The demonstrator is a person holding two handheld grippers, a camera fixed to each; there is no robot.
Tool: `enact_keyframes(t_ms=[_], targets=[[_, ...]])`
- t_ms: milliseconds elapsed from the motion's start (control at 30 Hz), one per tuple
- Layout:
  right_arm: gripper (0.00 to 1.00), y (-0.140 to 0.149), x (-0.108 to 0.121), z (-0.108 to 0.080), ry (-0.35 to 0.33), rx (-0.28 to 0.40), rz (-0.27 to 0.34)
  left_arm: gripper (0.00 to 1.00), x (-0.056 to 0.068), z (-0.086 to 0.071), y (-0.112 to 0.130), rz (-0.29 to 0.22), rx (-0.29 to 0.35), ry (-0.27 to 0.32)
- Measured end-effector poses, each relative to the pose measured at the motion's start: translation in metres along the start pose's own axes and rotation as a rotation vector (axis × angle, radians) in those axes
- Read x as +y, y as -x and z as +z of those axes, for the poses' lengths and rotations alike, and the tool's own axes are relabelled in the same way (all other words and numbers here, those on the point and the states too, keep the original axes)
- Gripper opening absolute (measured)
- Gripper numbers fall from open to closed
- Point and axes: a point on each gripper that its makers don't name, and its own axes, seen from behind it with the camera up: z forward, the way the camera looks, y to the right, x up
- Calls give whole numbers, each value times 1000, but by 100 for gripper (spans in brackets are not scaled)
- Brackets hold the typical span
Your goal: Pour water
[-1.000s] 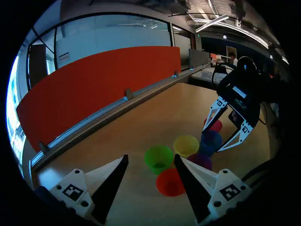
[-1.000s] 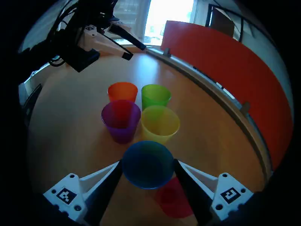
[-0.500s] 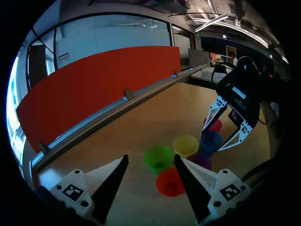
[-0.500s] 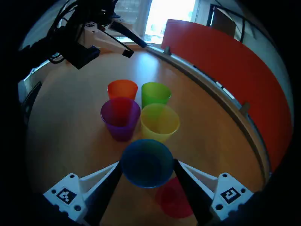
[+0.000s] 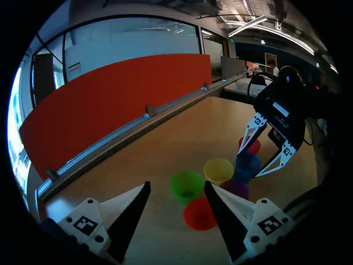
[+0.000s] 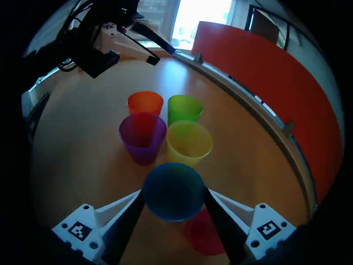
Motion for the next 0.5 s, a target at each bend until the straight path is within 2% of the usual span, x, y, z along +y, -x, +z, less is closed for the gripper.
enact_keyframes(t_ms=[200, 500], targets=[[94, 0, -1, 0, 3, 12, 8, 90, 0, -1, 0, -2, 1, -2], [94, -6, -2, -3, 3, 58, 51, 90, -1, -1, -2, 1, 2, -6]])
